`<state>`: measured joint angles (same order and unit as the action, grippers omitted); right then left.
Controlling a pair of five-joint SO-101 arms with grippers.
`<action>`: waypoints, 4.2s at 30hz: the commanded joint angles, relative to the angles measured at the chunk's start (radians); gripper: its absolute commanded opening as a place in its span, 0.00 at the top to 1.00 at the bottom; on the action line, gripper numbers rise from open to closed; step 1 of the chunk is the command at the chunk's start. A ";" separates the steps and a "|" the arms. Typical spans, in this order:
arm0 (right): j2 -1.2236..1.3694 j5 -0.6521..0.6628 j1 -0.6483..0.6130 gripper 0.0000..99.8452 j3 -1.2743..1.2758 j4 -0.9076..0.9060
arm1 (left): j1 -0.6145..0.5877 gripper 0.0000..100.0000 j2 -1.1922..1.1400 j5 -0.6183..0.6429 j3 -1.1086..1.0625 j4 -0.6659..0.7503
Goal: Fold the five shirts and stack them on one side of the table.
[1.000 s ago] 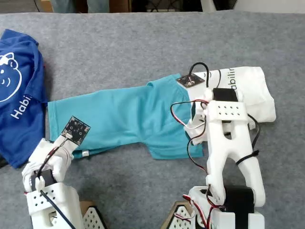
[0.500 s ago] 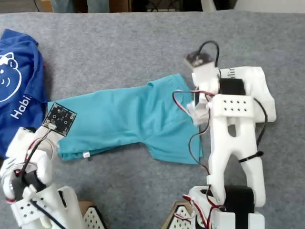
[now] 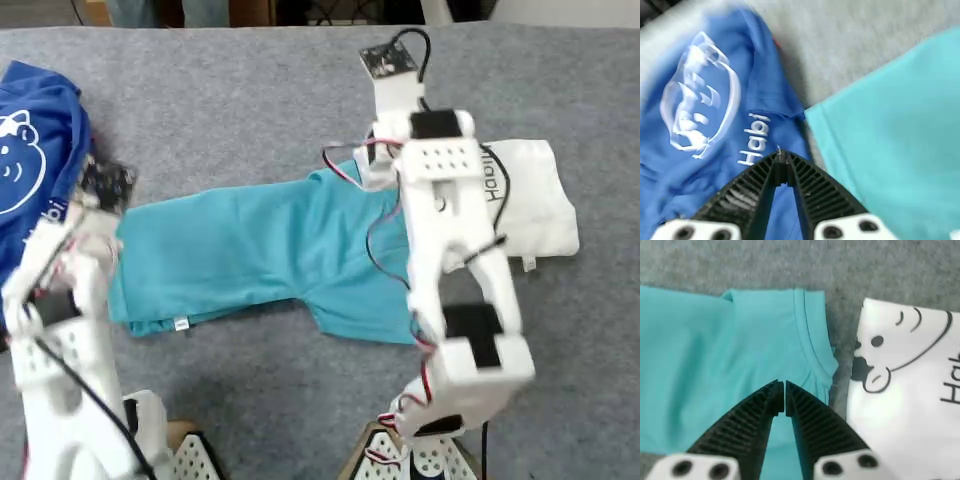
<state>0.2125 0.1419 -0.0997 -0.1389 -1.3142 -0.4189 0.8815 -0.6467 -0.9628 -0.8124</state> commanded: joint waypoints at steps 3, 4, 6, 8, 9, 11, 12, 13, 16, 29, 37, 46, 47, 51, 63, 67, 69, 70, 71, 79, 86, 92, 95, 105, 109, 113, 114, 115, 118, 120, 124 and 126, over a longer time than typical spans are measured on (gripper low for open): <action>0.245 -0.026 -0.017 0.99 -0.283 0.015 | 0.021 0.97 -0.433 0.114 0.189 0.187; 0.292 -0.026 -0.017 0.99 -0.325 0.015 | 0.021 0.97 -0.500 0.130 0.208 0.230; 0.386 -0.026 -0.017 0.99 -0.403 0.012 | 0.022 0.97 -0.631 0.164 0.259 0.292; 0.469 -0.026 -0.017 0.99 -0.483 -0.014 | 0.025 0.97 -0.747 0.196 0.325 0.307; 0.509 -0.026 -0.017 0.99 -0.522 -0.031 | 0.025 0.97 -0.802 0.209 0.361 0.304; 0.584 -0.026 -0.014 0.99 -0.604 -0.057 | 0.025 0.97 -0.905 0.221 0.429 0.301; 0.621 -0.026 -0.012 0.99 -0.644 -0.068 | 0.025 0.97 -0.945 0.219 0.456 0.287; 0.654 -0.026 -0.009 0.99 -0.684 -0.080 | 0.025 0.97 -0.985 0.218 0.484 0.267; 0.751 -0.026 0.012 0.99 -0.792 -0.109 | 0.025 0.97 -1.073 0.207 0.535 0.203; 1.012 -0.018 0.075 0.99 -1.268 -0.345 | -0.079 0.97 -1.096 0.123 0.538 0.164; 1.079 -0.018 0.035 0.99 -1.497 -0.445 | -0.113 0.97 -1.046 0.124 0.538 0.147; 0.989 -0.018 0.021 0.99 -1.534 -0.446 | 0.061 0.97 -0.684 0.238 0.538 -0.034; 0.974 -0.018 0.021 0.99 -1.534 -0.443 | 0.093 0.97 -0.687 0.249 0.538 -0.034; 0.974 -0.018 0.014 0.99 -1.531 -0.402 | 0.134 0.97 -0.832 0.259 0.555 0.020; 1.208 -0.017 0.061 0.99 -1.534 -0.341 | -0.038 0.97 -1.336 0.356 0.951 -0.216; 1.224 -0.025 0.077 0.99 -1.534 -0.347 | -0.036 0.97 -1.343 0.364 0.957 -0.221; 1.224 -0.025 0.077 0.99 -1.534 -0.353 | -0.036 0.97 -1.326 0.364 0.954 -0.221; 1.224 -0.025 0.075 0.99 -1.535 -0.354 | -0.036 0.97 -1.316 0.364 0.946 -0.221; 1.222 -0.025 0.074 0.99 -1.535 -0.354 | -0.036 0.97 -1.303 0.364 0.937 -0.221; 1.072 -0.025 0.048 0.99 -1.534 -0.396 | -0.002 0.97 -0.990 0.359 0.799 -0.222; 0.911 -0.025 0.055 0.99 -1.529 -0.457 | 0.096 0.97 -0.612 0.358 0.552 -0.307; 0.708 -0.025 0.051 0.99 -1.317 -0.457 | 0.093 0.97 -0.454 0.356 0.332 -0.315; 0.584 -0.025 0.034 0.99 -1.102 -0.453 | 0.093 0.97 -0.434 0.356 0.268 -0.315; 0.473 -0.025 0.032 0.99 -0.796 -0.445 | 0.091 0.97 -0.428 0.356 0.162 -0.316; 0.449 -0.026 0.028 0.99 -0.740 -0.453 | 0.091 0.97 -0.425 0.356 0.147 -0.374; 0.357 -0.026 0.025 0.99 -0.648 -0.453 | 0.091 0.97 -0.425 0.356 0.142 -0.399; 0.328 -0.026 0.025 0.99 -0.613 -0.451 | 0.091 0.97 -0.425 0.356 0.140 -0.399; 0.297 -0.026 0.021 0.99 -0.576 -0.451 | 0.091 0.97 -0.428 0.356 0.145 -0.399; 0.188 -0.025 0.017 0.99 -0.455 -0.445 | 0.091 0.97 -0.425 0.356 0.143 -0.399; 0.128 -0.020 0.015 0.99 -0.380 -0.422 | 0.091 0.97 -0.425 0.356 0.136 -0.399; 0.079 -0.017 0.021 0.99 -0.257 -0.338 | 0.091 0.97 -0.425 0.356 0.145 -0.399; 0.088 -0.017 0.021 0.99 -0.199 -0.290 | 0.087 0.97 -0.425 0.356 0.174 -0.399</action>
<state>0.3491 0.1250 -0.0690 -0.3951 -1.6640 -0.3330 0.4289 -0.2923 -0.8324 -1.2083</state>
